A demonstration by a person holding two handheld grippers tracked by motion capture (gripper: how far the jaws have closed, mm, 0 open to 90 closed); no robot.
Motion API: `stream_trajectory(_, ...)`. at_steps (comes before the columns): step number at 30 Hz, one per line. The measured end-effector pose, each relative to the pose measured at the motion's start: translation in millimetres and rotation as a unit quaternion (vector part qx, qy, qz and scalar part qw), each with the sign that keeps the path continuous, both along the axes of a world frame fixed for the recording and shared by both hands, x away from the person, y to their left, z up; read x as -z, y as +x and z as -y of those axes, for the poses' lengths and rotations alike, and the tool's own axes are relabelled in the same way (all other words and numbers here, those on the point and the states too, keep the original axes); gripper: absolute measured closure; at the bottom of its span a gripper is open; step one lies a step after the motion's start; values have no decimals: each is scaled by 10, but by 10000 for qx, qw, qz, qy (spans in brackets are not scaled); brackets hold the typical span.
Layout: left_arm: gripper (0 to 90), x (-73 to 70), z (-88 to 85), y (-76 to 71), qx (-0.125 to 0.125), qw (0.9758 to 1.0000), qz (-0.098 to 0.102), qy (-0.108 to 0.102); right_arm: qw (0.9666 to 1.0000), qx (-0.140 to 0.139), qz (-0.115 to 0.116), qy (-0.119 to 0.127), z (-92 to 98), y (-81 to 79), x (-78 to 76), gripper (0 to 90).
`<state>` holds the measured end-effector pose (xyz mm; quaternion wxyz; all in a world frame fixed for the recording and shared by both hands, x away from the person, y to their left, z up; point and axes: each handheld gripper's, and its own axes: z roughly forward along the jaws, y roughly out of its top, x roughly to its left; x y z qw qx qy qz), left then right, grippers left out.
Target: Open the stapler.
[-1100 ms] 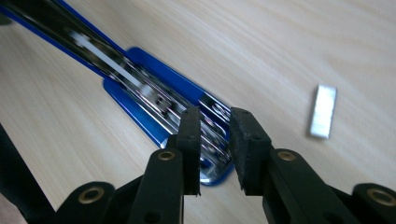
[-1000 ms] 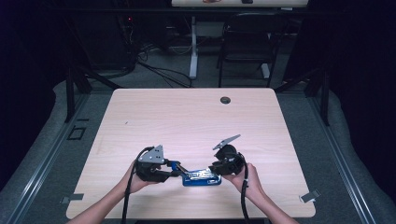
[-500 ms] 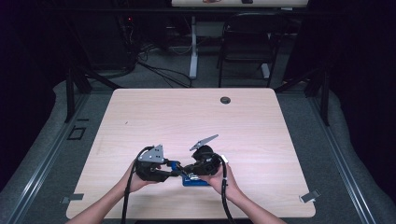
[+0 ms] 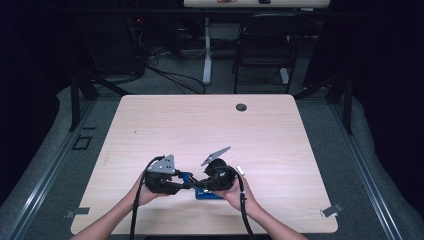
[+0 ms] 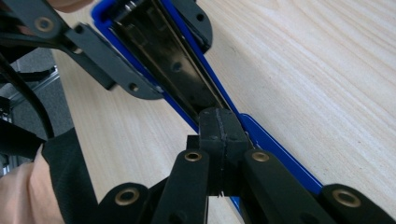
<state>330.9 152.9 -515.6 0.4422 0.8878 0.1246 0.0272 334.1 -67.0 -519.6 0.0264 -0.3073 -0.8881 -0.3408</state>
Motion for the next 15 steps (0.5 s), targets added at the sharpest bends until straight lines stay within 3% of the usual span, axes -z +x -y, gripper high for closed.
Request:
stream_trajectory(9,626,-15,23,21,-15,9999,-48,141,9999,1,119,-67,-11,-12,12,900)
stream_trajectory(13,569,5,76,13,45,9995,-59,323,9999,-28,121,-80,-31,-22,10,900)
stream_trajectory(15,531,-27,71,11,16,9996,6,281,9999,-28,115,-92,-26,-17,11,900)
